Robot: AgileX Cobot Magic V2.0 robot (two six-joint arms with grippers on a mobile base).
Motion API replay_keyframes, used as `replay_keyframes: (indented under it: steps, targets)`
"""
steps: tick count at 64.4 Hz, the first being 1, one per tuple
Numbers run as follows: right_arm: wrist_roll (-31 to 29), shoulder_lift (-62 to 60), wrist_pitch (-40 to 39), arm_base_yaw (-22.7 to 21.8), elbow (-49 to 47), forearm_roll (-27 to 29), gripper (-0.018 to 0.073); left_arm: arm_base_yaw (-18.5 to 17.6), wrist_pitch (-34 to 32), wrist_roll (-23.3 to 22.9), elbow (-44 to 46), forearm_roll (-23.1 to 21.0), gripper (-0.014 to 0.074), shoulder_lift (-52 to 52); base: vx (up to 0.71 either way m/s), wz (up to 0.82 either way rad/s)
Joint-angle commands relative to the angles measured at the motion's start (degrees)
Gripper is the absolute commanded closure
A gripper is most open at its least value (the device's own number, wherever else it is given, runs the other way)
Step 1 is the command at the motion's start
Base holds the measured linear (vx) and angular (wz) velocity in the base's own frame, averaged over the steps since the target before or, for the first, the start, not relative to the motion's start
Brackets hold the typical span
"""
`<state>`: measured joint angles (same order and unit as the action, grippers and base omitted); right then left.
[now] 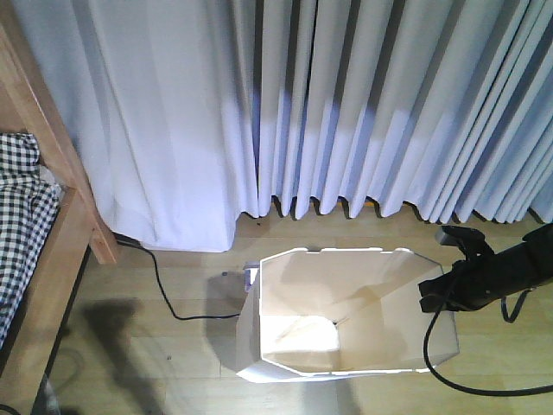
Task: Move trash bin to bedside with robot
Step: 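Keep holding the bin while driving up beside the bed headboard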
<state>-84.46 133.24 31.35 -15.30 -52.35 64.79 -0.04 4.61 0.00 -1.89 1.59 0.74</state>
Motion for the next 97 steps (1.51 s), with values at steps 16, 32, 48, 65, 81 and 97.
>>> replay_keyframes:
  steps: [16,32,48,65,81,97]
  targets:
    - [-0.17,-3.93,11.95,-0.22,-0.58,3.03,0.0564,-0.37,-4.27,-0.79,-0.67,-0.54,0.0603,0.86,0.08,-0.02]
    - [-0.17,-3.93,12.0,-0.22,-0.58,3.03,0.0564,-0.37,-4.27,-0.79,-0.67,-0.54,0.0603,0.86,0.07,0.03]
    - [-0.17,-3.93,11.95,-0.22,-0.58,3.03,0.0564,-0.37,-4.27,-0.79,-0.67,-0.54,0.0603,0.86,0.06,0.05]
    - [-0.17,-3.93,11.95,-0.22,-0.58,3.03,0.0564,-0.37,-4.27,-0.79,-0.67,-0.54,0.0603,0.86,0.03,0.0]
    - [-0.17,-3.93,11.95,-0.22,-0.58,3.03,0.0564,-0.37,-4.27,-0.79,-0.67,-0.54,0.0603,0.86,0.0,0.0]
    - [-0.37,-3.7,10.97,-0.22,-0.58,5.04,0.0564,-0.37,-4.27,-0.79,-0.67,-0.54,0.0603,0.86,0.0,0.0]
